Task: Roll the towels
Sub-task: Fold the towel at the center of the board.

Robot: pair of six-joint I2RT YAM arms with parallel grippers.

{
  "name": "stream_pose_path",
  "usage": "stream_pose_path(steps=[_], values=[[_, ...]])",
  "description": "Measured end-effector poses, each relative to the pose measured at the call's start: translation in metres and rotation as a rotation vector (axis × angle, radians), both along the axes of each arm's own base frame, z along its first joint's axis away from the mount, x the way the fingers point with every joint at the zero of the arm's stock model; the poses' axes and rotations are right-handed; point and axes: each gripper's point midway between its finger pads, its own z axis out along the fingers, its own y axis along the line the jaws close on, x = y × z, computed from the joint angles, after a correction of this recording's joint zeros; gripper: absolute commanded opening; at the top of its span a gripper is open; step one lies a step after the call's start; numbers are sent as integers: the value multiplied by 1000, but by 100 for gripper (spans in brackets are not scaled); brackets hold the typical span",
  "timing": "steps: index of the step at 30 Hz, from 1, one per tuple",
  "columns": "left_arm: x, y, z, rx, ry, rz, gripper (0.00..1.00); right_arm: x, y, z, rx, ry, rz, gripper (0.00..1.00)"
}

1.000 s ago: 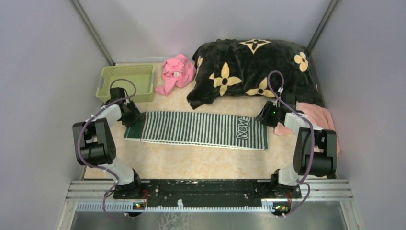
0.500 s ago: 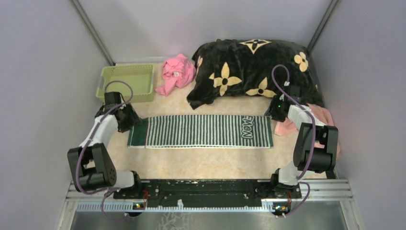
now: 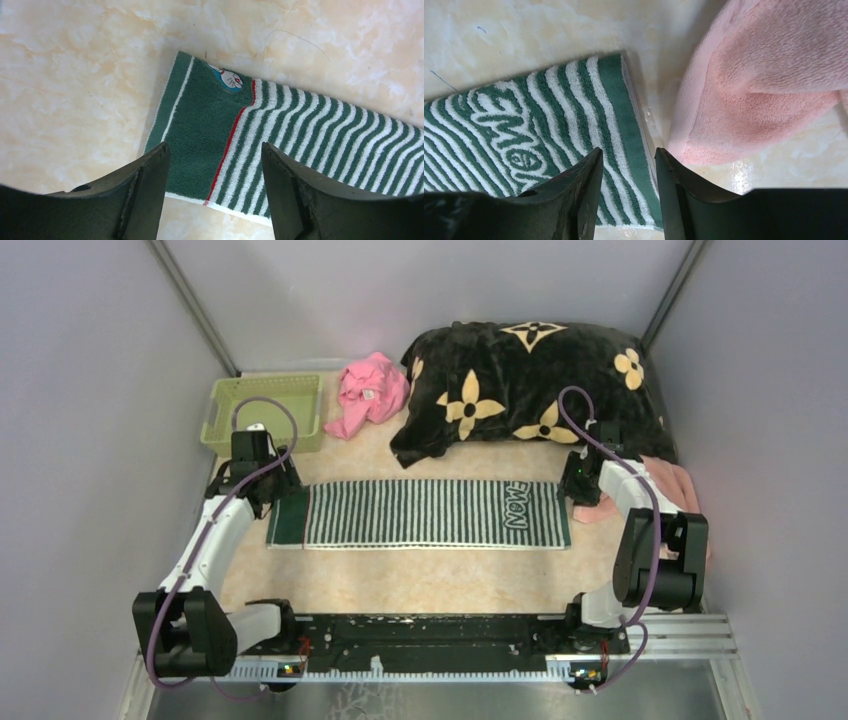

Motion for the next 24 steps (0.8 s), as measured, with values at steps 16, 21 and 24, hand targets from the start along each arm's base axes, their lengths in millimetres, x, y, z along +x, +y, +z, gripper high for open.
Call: stream_pose_path(steps=[16,21,24], values=[[0,4,2,24,-6,6,72,-18,5,-39,-16,149,11,41],[0,3,2,22,-8,4,72,-17,10,-44,-57,199,46,21],[1,3,2,20,-10,2,72,-13,19,-45,-68,204,79,8]])
